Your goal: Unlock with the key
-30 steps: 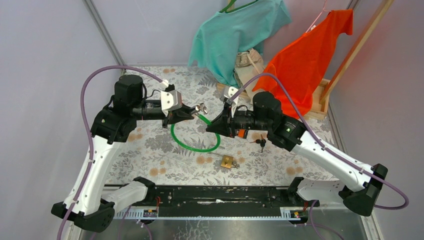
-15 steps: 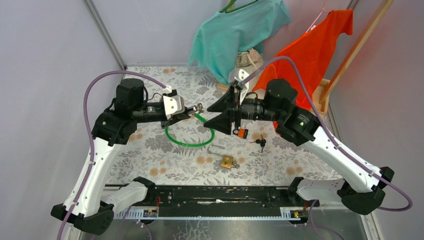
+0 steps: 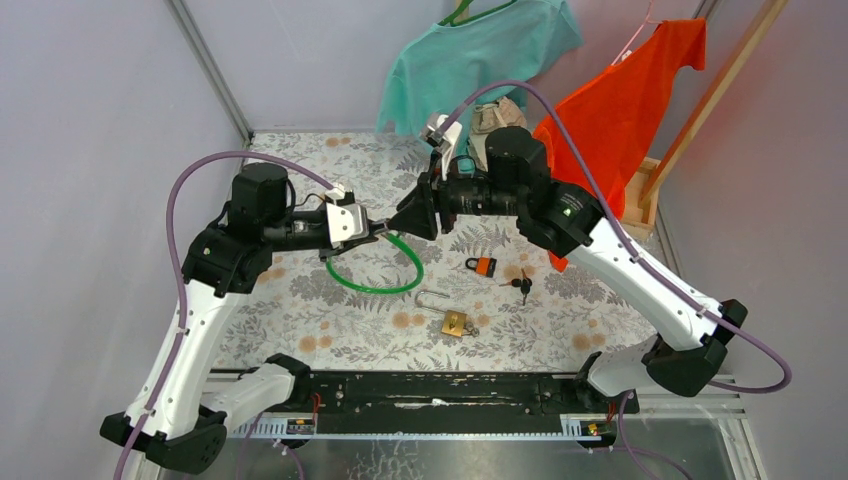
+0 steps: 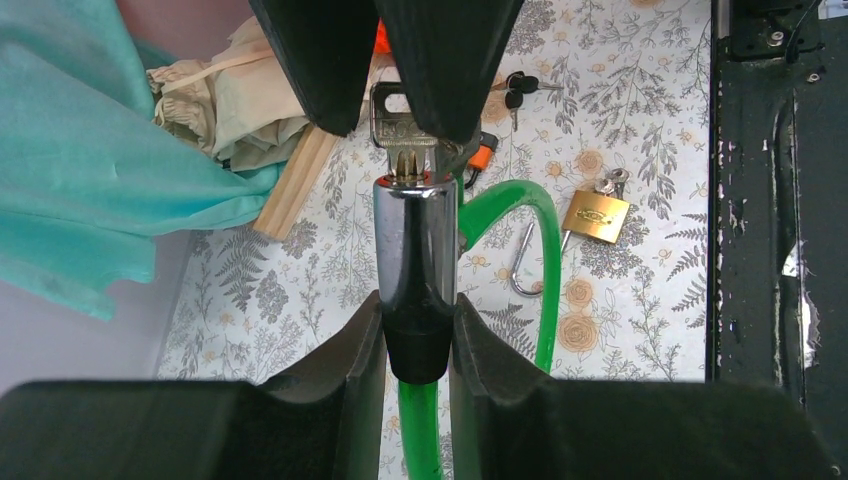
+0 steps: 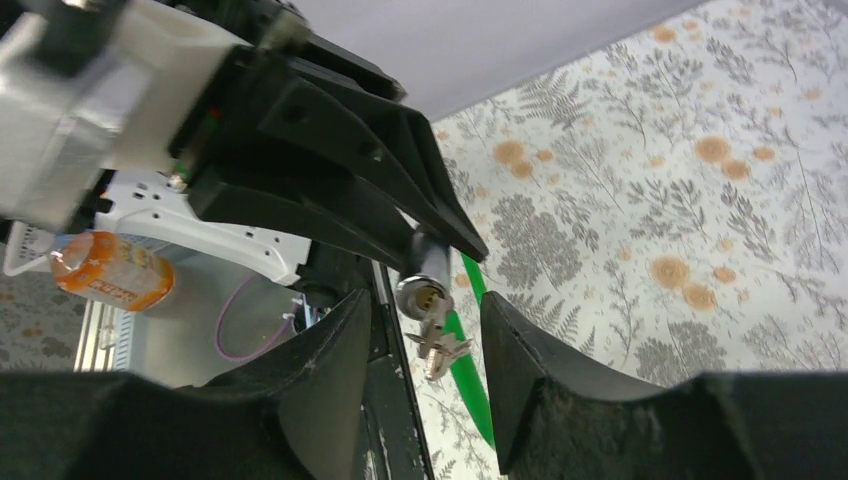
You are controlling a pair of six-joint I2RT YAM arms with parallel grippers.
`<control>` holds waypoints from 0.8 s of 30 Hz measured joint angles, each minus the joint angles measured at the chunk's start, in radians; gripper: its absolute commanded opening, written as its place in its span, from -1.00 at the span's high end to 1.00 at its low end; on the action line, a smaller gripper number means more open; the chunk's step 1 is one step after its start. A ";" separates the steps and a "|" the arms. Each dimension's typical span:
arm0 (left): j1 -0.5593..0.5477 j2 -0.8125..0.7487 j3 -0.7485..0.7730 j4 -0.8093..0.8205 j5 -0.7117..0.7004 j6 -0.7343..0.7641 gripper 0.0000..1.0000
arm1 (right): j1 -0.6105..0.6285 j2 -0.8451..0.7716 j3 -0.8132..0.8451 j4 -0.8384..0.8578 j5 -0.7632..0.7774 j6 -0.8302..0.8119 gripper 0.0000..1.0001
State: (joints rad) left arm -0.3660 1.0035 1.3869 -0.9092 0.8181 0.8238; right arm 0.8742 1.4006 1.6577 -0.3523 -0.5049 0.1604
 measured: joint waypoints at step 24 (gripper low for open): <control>0.000 -0.011 -0.008 -0.020 -0.045 0.040 1.00 | 0.000 0.055 0.022 -0.062 0.038 0.024 0.75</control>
State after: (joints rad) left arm -0.3660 0.9924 1.3785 -0.9291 0.7734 0.8639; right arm 0.8738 1.4551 1.6798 -0.4141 -0.4667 0.1848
